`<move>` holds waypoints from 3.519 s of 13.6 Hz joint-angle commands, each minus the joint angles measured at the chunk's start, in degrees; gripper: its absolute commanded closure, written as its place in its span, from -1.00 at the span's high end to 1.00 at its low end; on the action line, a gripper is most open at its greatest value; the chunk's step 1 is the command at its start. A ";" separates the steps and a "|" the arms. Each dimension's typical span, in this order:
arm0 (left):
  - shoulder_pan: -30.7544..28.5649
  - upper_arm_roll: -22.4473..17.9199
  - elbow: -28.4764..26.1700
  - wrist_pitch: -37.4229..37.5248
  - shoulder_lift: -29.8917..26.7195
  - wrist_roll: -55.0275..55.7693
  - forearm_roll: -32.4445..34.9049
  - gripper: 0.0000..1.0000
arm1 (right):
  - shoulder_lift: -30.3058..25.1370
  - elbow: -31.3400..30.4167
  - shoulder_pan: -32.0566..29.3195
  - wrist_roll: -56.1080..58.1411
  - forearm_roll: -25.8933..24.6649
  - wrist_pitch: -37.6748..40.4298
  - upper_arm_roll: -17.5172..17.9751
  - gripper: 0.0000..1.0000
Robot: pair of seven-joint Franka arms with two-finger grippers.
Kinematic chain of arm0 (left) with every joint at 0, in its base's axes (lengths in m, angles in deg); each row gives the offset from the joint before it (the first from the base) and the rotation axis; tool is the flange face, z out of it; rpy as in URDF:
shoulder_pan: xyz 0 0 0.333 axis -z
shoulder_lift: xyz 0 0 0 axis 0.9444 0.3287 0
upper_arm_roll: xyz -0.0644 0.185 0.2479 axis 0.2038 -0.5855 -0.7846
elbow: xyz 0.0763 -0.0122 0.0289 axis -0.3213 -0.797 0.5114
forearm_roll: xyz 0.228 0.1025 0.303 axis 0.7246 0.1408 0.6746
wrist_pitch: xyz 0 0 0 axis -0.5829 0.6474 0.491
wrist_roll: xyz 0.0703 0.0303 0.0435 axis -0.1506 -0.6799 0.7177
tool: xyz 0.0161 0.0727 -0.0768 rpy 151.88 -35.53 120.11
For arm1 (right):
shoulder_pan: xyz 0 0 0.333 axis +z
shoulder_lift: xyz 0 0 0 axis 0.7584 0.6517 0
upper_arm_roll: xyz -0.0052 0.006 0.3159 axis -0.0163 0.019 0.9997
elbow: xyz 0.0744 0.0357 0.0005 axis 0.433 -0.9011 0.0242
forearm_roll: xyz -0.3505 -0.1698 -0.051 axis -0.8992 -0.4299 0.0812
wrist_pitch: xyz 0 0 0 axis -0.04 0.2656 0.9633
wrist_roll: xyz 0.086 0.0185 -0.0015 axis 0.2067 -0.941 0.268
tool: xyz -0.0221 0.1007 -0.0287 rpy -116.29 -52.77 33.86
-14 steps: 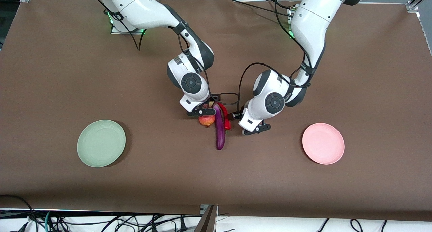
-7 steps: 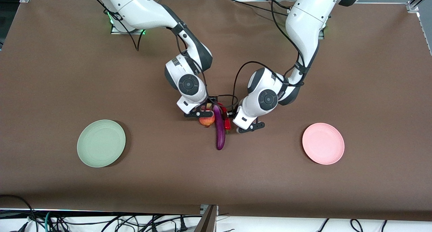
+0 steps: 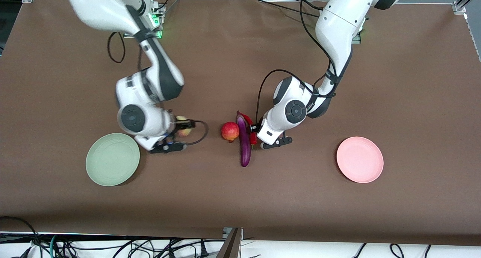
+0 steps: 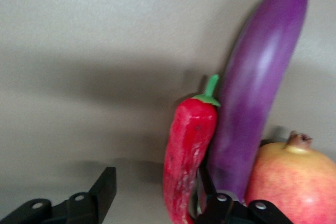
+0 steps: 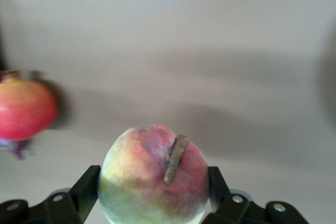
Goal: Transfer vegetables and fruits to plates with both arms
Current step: 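Carry the peach to the green plate while the left gripper carries the chili, then release the peach on the green plate while the left gripper releases the chili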
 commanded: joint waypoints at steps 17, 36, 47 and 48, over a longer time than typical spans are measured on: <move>2.18 -0.77 4.51 -1.22 3.93 -3.18 -0.97 -1.00 | 8.39 0.37 -22.14 37.41 -10.94 -18.32 0.77 -0.60; -28.56 -1.65 4.69 27.79 -7.69 -45.41 2.71 -1.00 | 8.30 8.89 -6.96 -9.49 -2.59 -4.43 11.05 1.00; -32.80 -3.23 6.80 18.29 0.23 -59.23 7.91 -0.10 | 12.17 8.11 8.36 -29.21 -4.17 -18.33 10.61 1.00; -33.93 -3.23 6.71 18.21 0.59 -59.77 6.95 0.99 | 12.17 7.49 8.62 -29.21 -5.22 -18.33 10.61 1.00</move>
